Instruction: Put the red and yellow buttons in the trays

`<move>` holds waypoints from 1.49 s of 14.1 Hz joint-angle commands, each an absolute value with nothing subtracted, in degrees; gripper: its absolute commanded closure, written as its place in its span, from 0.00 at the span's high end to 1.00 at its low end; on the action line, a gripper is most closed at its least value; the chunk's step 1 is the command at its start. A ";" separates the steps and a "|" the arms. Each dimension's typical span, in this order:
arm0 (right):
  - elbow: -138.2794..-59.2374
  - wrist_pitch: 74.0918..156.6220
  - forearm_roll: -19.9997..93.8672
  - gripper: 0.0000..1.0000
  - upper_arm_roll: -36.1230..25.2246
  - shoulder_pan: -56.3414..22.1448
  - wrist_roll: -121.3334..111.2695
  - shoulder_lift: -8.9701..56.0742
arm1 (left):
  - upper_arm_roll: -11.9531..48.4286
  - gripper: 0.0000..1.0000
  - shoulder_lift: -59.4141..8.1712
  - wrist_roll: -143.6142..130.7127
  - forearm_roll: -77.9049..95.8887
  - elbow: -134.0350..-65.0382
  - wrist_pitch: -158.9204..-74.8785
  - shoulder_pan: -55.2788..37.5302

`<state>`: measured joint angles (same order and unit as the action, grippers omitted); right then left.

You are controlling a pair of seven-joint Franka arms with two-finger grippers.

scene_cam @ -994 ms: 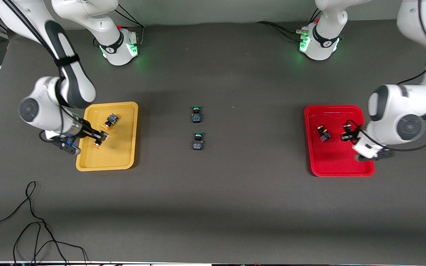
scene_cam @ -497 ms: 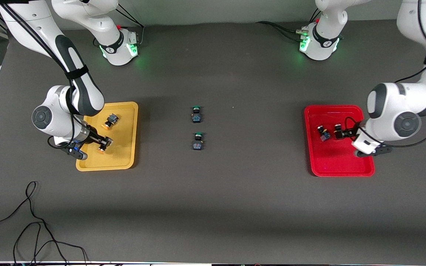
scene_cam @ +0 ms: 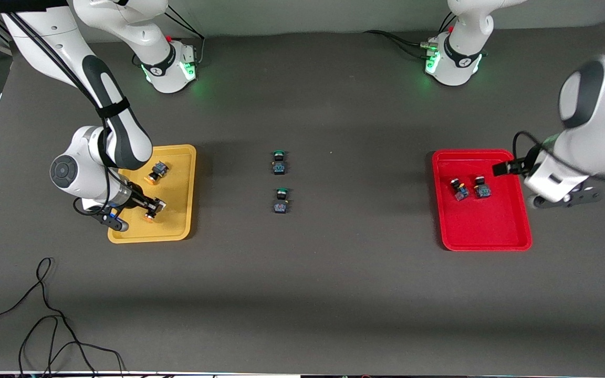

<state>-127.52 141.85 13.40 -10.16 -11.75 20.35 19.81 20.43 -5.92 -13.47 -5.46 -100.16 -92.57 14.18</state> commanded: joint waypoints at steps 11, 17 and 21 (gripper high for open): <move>-117.45 113.35 2.57 1.00 -8.88 -11.34 18.72 -7.37 | 19.07 0.99 -6.24 7.37 -5.45 -86.58 -85.78 18.63; -106.90 97.93 2.37 1.00 -5.01 -6.94 10.37 -14.15 | -11.12 0.99 -6.24 6.15 -5.19 -84.56 -84.02 -11.13; -102.13 92.99 2.29 1.00 -3.78 -7.21 10.28 -13.18 | -5.83 0.99 -6.68 6.59 -5.10 -83.67 -82.54 -5.04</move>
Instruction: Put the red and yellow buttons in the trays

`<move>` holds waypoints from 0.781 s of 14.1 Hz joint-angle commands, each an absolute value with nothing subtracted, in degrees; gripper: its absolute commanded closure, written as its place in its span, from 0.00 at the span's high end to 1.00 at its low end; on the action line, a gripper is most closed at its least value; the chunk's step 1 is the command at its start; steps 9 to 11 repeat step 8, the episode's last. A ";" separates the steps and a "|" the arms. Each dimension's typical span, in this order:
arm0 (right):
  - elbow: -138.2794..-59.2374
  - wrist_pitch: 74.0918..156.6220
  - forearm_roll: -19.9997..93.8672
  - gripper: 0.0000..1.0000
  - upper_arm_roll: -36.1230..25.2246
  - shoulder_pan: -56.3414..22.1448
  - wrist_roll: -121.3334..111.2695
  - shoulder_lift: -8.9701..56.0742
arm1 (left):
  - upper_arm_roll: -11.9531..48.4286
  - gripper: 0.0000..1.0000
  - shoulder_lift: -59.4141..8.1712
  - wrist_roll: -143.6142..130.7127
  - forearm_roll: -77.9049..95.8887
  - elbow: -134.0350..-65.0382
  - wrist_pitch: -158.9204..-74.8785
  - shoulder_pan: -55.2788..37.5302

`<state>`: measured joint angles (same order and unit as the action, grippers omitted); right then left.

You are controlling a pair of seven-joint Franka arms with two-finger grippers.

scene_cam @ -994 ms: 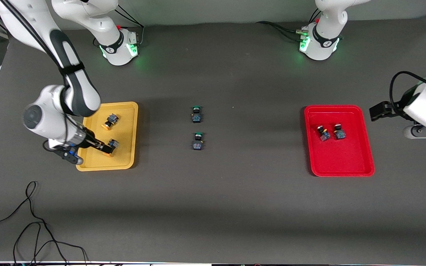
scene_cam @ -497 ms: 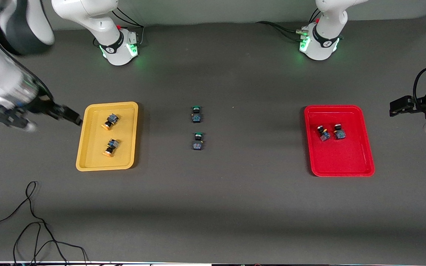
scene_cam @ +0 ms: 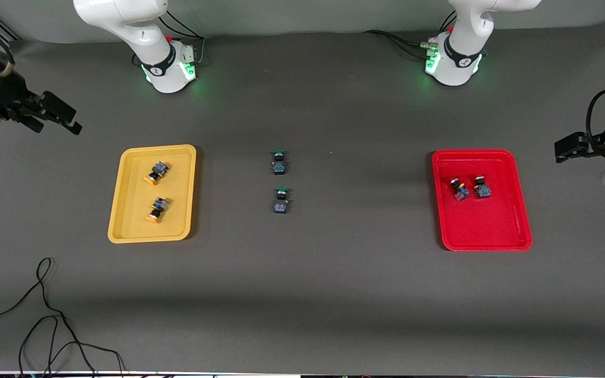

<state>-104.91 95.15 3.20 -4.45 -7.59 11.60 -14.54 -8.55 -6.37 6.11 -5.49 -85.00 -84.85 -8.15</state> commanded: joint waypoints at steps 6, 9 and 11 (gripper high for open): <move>-101.25 90.79 2.20 1.00 -3.78 -7.21 10.37 -12.40 | -0.61 0.99 -7.38 8.34 -3.61 -81.47 -78.58 0.44; -101.07 90.70 2.20 1.00 -3.78 -7.21 10.46 -11.69 | -0.88 1.00 -8.17 8.52 -2.11 -80.34 -78.31 0.70; -101.07 90.70 2.20 1.00 -3.78 -7.21 10.46 -11.69 | -0.88 1.00 -8.17 8.52 -2.11 -80.34 -78.31 0.70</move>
